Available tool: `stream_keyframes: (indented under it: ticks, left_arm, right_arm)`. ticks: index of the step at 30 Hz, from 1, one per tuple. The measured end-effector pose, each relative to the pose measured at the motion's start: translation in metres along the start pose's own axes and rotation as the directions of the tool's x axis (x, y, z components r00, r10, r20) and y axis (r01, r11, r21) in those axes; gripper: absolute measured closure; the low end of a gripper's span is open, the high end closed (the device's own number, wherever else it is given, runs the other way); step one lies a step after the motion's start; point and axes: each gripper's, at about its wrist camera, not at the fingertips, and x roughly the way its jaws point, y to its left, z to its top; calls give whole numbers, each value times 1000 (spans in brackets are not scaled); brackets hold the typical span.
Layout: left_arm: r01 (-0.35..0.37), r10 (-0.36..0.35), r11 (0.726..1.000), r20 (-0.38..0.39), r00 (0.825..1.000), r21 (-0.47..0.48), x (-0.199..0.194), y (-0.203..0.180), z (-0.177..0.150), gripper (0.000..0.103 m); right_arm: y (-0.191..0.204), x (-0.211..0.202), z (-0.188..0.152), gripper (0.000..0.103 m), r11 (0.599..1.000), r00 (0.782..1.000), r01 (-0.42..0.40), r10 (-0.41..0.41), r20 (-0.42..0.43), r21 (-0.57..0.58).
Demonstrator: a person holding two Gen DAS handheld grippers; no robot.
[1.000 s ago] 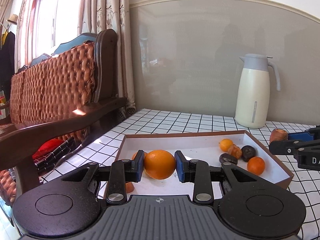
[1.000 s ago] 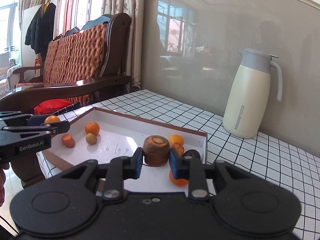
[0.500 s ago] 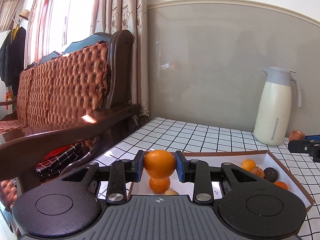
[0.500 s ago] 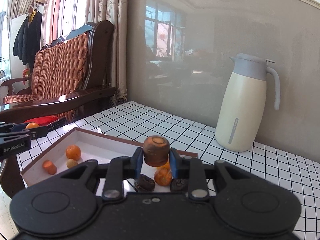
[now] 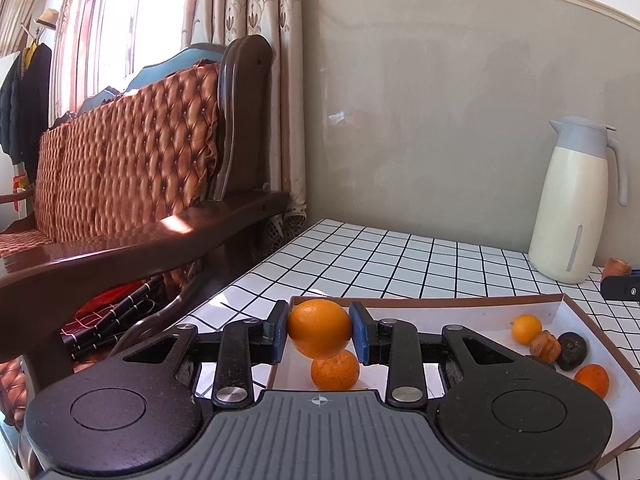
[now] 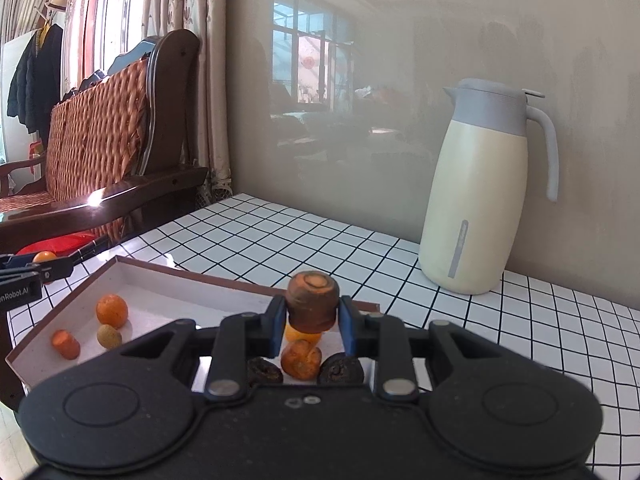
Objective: Organize fruits
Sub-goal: 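Carry the small orange and carrot piece into the tray and open both grippers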
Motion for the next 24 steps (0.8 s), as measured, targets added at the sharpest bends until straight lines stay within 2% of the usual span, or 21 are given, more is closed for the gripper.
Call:
stream_keyframes:
  ticks: [24]
  left_arm:
    - [13, -12, 1000, -44, 999, 15, 41, -8, 6, 70]
  right_arm:
    - [-4, 38, 1, 84, 1000, 999, -9, 9, -49, 3]
